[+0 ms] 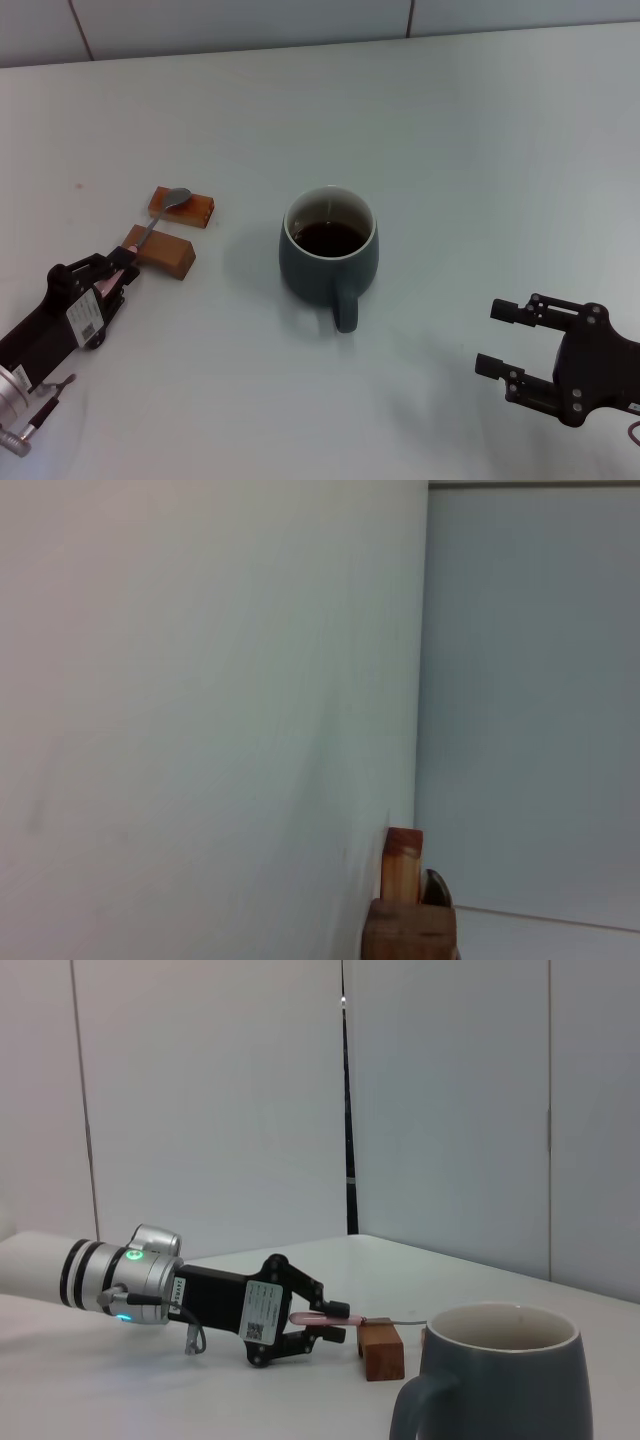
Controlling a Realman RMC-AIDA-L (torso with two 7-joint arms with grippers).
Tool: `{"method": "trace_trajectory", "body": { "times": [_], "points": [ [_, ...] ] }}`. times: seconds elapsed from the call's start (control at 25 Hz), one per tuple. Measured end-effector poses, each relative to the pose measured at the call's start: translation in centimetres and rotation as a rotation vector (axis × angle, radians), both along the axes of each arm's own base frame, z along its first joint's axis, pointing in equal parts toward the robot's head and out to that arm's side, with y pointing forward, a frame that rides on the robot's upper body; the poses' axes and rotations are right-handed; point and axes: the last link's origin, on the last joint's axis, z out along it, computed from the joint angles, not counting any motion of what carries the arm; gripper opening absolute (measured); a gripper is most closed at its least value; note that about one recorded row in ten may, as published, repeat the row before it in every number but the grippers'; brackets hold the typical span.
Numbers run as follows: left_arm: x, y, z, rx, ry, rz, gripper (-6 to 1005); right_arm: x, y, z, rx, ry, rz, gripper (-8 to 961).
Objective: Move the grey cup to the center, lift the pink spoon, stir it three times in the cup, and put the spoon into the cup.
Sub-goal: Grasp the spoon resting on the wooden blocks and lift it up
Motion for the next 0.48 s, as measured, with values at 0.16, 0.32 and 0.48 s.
{"method": "trace_trajectory", "body": {
  "times": [0.16, 0.32, 0.48],
  "points": [
    [0.0, 0.0, 0.1, 0.007, 0.007, -0.006, 173, 0.0, 0.0, 0.0, -0.001, -0.002, -0.001, 599],
    [0.3, 0.0, 0.7, 0.053, 0.006, -0.041, 160, 0.0, 0.1, -0.1, -0.002, -0.003, 0.000, 599],
    [0.8, 0.0, 1.1, 0.084, -0.005, -0.075, 146, 0.0, 0.1, -0.1, -0.003, -0.003, 0.001, 599]
  ]
}}
